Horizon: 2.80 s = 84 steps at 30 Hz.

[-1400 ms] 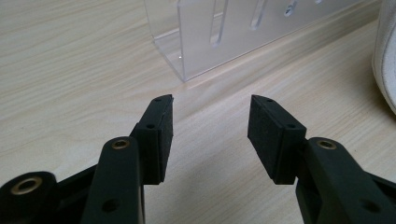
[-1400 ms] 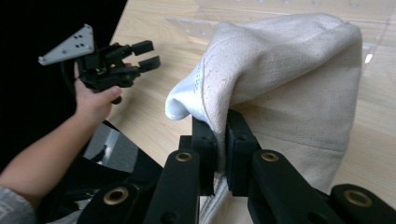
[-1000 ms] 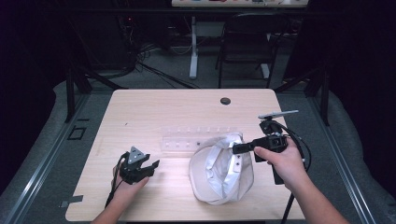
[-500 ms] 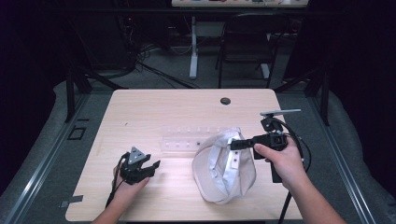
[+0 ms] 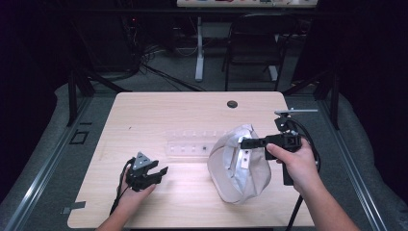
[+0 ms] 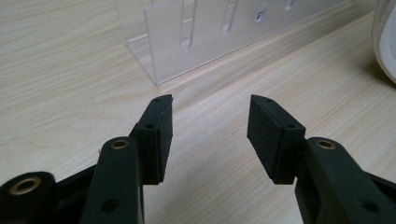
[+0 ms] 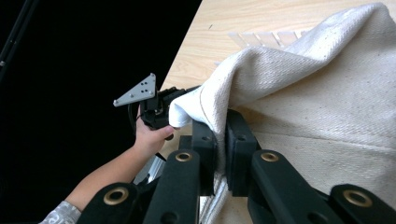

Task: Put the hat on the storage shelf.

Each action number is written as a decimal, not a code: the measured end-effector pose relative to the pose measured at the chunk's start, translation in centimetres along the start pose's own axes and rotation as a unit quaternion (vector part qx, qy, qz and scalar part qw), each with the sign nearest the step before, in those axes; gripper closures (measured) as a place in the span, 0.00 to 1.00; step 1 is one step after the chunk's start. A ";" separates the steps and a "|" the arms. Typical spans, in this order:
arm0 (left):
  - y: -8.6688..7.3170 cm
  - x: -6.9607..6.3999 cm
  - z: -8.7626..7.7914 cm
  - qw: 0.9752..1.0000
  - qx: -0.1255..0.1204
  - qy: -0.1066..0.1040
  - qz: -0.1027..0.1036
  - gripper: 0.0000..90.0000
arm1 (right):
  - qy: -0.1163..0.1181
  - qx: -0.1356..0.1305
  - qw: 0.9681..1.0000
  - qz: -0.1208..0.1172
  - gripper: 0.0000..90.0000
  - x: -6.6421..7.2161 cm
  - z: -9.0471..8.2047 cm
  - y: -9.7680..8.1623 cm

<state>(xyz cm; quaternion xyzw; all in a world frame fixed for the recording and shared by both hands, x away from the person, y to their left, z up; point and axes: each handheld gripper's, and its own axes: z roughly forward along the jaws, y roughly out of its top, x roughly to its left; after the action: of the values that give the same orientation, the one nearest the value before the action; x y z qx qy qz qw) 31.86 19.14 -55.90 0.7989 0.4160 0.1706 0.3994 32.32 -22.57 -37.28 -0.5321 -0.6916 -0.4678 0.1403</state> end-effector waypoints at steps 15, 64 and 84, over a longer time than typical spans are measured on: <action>0.0 -0.9 0.0 1.000 -0.010 -0.002 0.010 0.55 | 0.011 -0.011 1.000 -0.001 0.94 0.8 -0.2 0.7; 4.3 -12.8 2.0 0.984 -0.040 -0.127 0.117 0.32 | 0.033 -0.057 0.998 0.000 0.94 3.1 1.4 4.6; 5.1 -15.4 3.2 0.986 -0.046 -0.043 0.153 0.62 | 0.034 -0.058 0.998 -0.005 0.94 3.8 1.8 4.5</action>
<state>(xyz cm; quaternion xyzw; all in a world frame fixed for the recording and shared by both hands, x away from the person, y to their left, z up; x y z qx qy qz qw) 27.29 3.58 -52.99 0.8405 0.2625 0.2145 0.4227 35.27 -18.87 -33.29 -0.5195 -0.6611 -0.5255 0.1300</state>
